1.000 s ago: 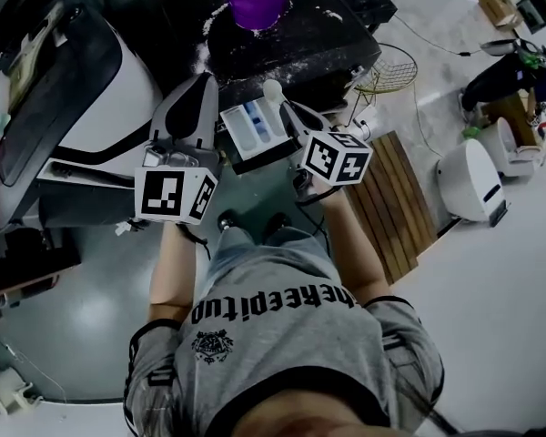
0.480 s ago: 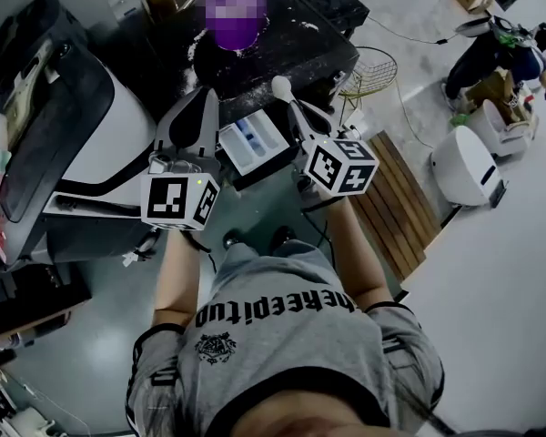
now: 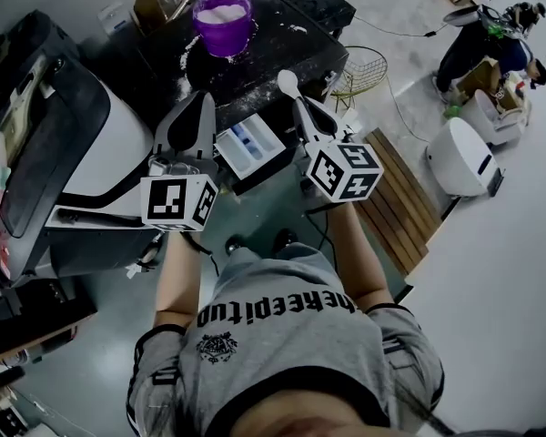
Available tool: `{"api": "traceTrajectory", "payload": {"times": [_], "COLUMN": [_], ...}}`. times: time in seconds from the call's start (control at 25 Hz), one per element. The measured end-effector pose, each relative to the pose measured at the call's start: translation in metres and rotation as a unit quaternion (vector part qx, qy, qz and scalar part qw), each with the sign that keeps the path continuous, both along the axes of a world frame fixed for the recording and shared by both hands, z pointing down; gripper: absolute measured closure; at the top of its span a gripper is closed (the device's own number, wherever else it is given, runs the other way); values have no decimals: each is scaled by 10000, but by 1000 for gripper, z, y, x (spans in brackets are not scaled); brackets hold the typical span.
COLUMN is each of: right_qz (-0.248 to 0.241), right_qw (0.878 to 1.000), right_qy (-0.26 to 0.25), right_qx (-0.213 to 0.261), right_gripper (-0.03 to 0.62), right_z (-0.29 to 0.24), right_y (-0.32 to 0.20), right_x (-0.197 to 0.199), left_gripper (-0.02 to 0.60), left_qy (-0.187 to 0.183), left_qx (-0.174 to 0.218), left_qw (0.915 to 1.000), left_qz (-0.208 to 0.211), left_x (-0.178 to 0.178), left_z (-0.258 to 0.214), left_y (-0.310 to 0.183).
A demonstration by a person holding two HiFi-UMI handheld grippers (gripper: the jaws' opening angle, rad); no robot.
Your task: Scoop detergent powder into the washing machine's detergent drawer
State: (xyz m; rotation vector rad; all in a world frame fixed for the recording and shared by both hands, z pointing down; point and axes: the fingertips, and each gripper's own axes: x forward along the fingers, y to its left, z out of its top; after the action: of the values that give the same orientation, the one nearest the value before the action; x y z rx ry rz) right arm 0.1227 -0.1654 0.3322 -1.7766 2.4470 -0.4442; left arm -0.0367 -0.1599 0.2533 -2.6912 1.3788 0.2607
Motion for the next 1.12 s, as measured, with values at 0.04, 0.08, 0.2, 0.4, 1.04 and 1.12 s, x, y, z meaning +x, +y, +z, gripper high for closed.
{"api": "traceTrajectory", "payload": {"times": [0.04, 0.08, 0.2, 0.4, 1.04, 1.12], "right_qz": [29, 54, 104, 168, 301, 306], "right_qw": [10000, 9999, 9997, 9992, 9956, 9954], "right_qy": [34, 58, 99, 192, 651, 666], "right_qx": [44, 84, 174, 304, 598, 620], "right_gripper": [588, 588, 588, 588, 588, 588], "right_z": [-3, -6, -14, -21, -33, -33], "right_y": [1, 2, 6, 11, 21, 23], "right_x": [1, 2, 4, 7, 9, 10], "left_gripper": [578, 578, 578, 578, 578, 578], "left_qy": [1, 3, 6, -24, -58, -60], "left_qx": [4, 6, 10, 19, -49, -54], "left_qw": [10000, 10000, 10000, 10000, 10000, 10000], "left_qz": [8, 14, 31, 32, -29, -35], "left_x": [0, 0, 1, 2, -1, -1], "left_z": [0, -1, -3, -2, 2, 3], "left_y": [0, 1, 2, 5, 8, 9]}}
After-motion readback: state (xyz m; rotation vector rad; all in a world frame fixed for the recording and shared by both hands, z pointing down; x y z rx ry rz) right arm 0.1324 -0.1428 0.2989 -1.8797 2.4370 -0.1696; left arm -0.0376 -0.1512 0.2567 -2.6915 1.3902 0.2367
